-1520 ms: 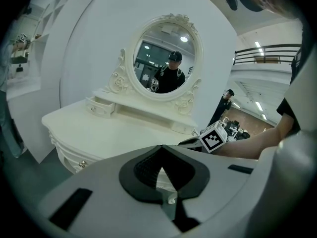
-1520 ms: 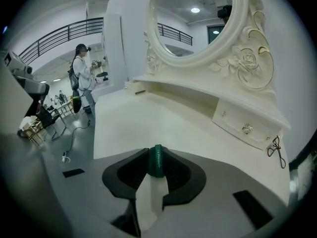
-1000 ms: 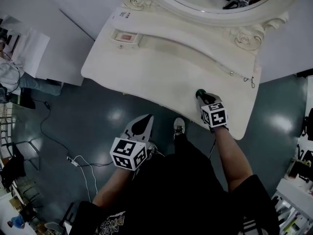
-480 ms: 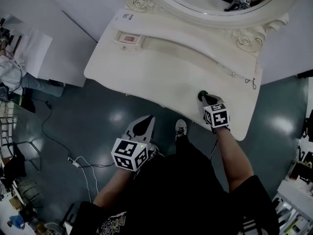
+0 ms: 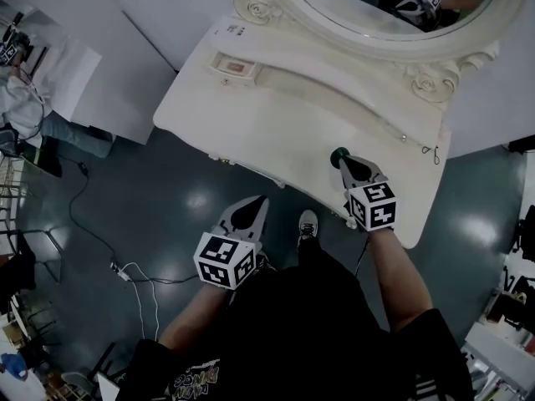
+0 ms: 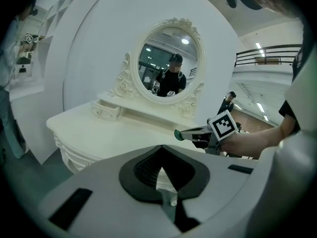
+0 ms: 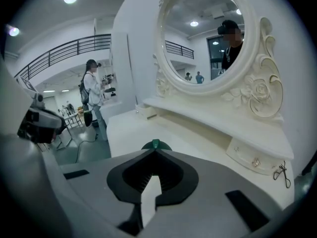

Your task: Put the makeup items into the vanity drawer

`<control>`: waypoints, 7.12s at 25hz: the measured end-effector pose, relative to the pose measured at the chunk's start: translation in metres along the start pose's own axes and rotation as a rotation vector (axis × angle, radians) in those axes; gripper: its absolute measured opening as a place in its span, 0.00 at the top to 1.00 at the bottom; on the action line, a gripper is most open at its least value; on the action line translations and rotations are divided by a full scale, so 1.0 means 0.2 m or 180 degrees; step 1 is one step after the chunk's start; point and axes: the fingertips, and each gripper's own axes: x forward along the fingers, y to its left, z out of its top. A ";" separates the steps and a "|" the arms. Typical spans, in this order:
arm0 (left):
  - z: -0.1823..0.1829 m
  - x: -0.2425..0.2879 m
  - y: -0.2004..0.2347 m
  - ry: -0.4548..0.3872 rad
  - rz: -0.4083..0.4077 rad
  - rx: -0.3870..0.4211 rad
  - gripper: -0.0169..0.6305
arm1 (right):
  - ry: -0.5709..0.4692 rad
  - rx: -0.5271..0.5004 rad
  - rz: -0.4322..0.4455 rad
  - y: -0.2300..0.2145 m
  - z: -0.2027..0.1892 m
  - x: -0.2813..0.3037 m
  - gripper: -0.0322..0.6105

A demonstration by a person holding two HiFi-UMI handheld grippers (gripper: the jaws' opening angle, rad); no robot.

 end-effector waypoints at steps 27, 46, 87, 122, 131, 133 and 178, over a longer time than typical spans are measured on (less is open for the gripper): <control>0.32 -0.06 0.13 -0.0506 0.0564 0.0052 0.96 | -0.0991 -0.0411 0.0938 0.49 0.85 -0.09 0.90; 0.50 0.14 0.25 -0.0600 0.1046 -0.0026 0.96 | -0.1000 -0.0455 0.1371 0.42 1.00 0.13 0.90; 0.72 0.48 1.17 -0.0120 0.0242 0.0134 0.96 | -0.0239 -0.0224 0.0653 0.50 1.19 1.31 0.90; 0.67 0.61 1.41 0.0083 -0.0063 0.0021 0.96 | 0.0716 -0.0340 0.0434 0.44 0.99 1.69 0.90; 0.66 0.60 1.39 0.0085 -0.0087 0.0047 0.96 | 0.0655 -0.0340 0.0392 0.43 1.00 1.67 0.80; 0.67 0.60 1.38 0.0083 -0.0086 0.0055 0.96 | 0.0608 -0.0334 0.0378 0.43 1.02 1.65 0.80; 0.66 0.38 0.47 -0.0208 -0.0152 0.0392 0.96 | -0.0576 0.0138 0.0309 0.26 0.88 0.20 0.90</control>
